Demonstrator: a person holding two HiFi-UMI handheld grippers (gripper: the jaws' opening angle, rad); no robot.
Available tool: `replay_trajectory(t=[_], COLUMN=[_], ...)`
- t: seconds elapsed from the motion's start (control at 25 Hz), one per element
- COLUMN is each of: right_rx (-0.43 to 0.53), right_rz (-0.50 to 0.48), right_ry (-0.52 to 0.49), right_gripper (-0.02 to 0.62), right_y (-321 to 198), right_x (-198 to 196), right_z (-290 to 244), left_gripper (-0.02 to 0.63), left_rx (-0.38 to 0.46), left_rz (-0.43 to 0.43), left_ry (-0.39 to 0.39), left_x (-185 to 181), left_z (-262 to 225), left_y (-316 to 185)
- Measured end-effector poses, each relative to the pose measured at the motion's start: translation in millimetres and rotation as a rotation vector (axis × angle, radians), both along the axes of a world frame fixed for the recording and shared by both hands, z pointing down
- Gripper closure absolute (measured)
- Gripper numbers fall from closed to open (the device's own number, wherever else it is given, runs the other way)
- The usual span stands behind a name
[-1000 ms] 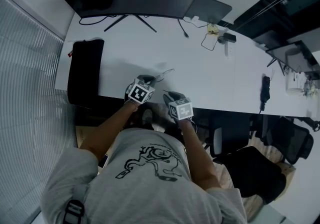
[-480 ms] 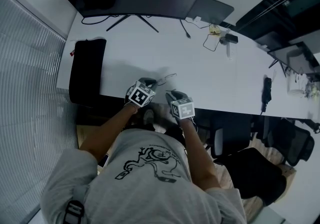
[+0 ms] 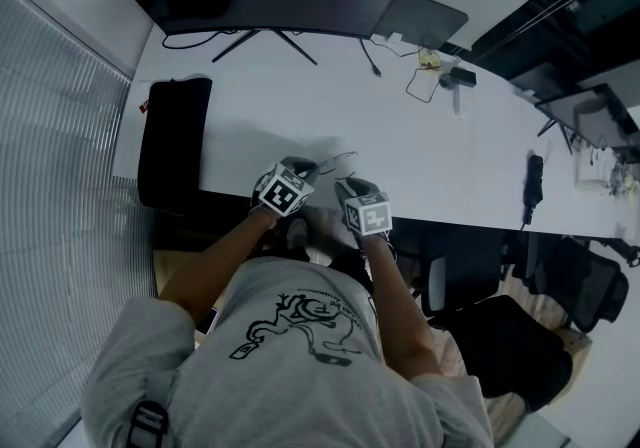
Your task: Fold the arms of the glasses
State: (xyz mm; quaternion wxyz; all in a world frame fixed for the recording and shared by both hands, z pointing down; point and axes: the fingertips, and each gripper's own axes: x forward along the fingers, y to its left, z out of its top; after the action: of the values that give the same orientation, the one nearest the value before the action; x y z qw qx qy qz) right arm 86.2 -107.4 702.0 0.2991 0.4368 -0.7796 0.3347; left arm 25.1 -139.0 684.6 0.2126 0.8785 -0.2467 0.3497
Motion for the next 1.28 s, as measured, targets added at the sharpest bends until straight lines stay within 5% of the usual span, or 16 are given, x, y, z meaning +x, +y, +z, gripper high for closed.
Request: replay_trajectory(t=[1.28], right_rx=[0.026], right_rz=[-0.015], right_ry=[0.021], right_gripper=[0.456], right_y=[-43], right_x=[9], right_z=[1], left_gripper=[0.568], left_rx=[-0.045], left_rz=[0.046], left_ry=[0.039], left_x=[16], left_z=[0], left_y=[-11])
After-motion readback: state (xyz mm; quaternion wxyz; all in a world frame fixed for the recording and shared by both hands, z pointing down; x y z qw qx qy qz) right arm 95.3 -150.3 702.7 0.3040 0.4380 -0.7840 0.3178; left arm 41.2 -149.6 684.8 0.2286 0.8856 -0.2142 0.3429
